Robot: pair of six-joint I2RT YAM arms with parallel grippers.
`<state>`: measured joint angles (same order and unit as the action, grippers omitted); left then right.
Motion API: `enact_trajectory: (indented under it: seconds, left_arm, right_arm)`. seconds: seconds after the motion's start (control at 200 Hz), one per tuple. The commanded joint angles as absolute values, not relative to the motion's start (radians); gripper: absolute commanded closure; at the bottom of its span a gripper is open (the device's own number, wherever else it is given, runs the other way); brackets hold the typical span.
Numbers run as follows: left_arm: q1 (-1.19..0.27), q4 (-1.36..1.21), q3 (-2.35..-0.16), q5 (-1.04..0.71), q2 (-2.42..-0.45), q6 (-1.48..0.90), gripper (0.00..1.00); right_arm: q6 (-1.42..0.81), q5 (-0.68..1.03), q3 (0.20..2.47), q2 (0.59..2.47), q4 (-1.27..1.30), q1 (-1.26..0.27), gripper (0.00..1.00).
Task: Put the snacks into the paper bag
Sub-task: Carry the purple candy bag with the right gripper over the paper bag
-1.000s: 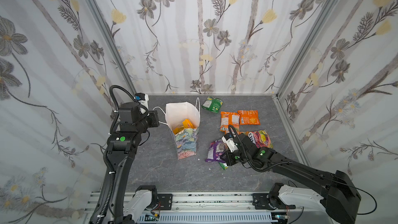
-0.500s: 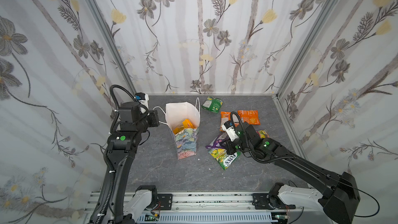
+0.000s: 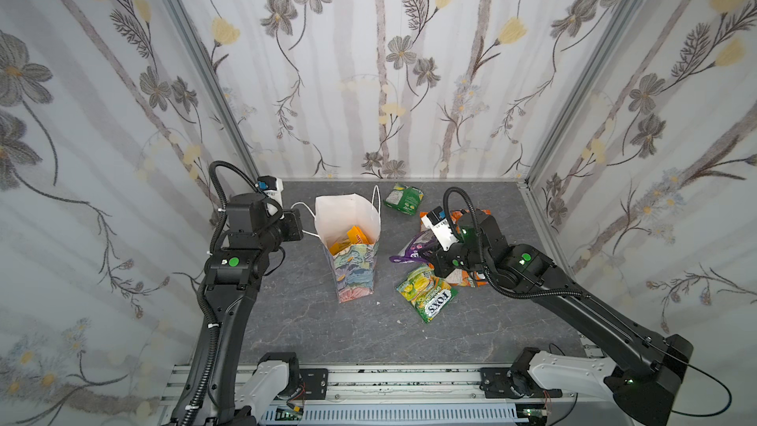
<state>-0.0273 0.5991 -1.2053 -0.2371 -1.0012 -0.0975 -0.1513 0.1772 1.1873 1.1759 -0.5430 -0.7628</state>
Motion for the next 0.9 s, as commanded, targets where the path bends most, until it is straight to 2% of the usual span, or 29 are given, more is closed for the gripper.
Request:
enact_trajectory:
  seconds: [0.0, 0.365, 0.529, 0.894]
  left_arm:
    - [-0.028, 0.578, -1.218, -0.240, -1.003, -0.085, 1.00]
    - [-0.027, 0.582, -1.212, -0.239, -0.999, -0.087, 1.00]
    - [-0.028, 0.579, -1.206, -0.239, -0.992, -0.088, 1.00]
    - [-0.028, 0.581, -1.206, -0.235, -0.985, -0.084, 1.00]
  right_arm:
    - [-0.099, 0.195, 1.241, 1.173, -0.552, -0.764, 1.00]
    - [-0.065, 0.305, 1.380, 1.184, -0.423, -0.771, 1.00]
    - [-0.044, 0.294, 1.401, 1.187, -0.350, -0.775, 1.00]
    - [0.014, 0.255, 1.539, 1.268, -0.378, -0.810, 1.00]
